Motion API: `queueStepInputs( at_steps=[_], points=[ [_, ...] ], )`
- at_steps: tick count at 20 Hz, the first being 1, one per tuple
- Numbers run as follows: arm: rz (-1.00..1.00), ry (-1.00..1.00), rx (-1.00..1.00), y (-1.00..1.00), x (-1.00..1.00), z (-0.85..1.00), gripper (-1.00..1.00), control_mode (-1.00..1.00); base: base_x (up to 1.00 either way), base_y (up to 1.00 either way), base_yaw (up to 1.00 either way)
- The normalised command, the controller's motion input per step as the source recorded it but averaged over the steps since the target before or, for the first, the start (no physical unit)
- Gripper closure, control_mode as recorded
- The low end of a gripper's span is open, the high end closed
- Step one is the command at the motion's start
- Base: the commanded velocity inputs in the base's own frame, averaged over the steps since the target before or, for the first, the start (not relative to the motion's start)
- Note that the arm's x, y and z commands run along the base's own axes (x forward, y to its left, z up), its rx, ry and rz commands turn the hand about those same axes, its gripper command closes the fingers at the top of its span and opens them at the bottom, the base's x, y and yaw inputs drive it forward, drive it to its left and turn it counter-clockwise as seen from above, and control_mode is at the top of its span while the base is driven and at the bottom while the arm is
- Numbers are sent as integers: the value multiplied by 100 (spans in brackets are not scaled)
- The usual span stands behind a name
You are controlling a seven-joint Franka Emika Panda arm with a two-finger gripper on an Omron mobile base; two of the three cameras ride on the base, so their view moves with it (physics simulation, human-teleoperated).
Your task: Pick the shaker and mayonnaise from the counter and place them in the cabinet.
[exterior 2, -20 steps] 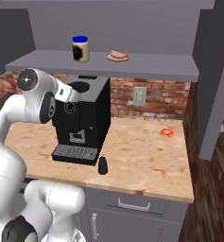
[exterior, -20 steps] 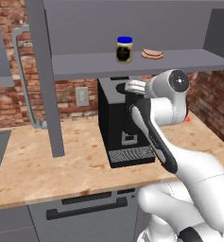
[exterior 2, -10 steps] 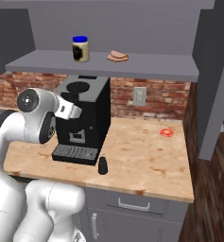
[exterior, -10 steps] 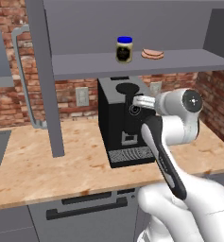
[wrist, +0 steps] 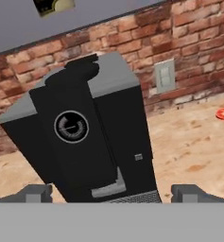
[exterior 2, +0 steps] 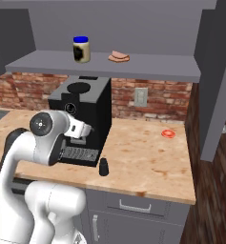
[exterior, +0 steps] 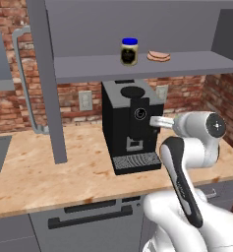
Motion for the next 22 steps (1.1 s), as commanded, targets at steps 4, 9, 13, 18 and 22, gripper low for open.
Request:
queueStepInputs(
  at_steps=[4,9,13,18,22],
  points=[
    [1,1,0,-32,-5,-46,-100,-100,0,0,0],
    [0,5,-2,-19,-1,-35,-100,-100,0,0,0],
    [0,10,-5,-3,0,-30,-100,-100,0,0,0],
    [0,10,-5,-3,0,-34,-100,-100,0,0,0],
    [0,4,-5,-13,0,-19,-100,-100,0,0,0]
  ],
)
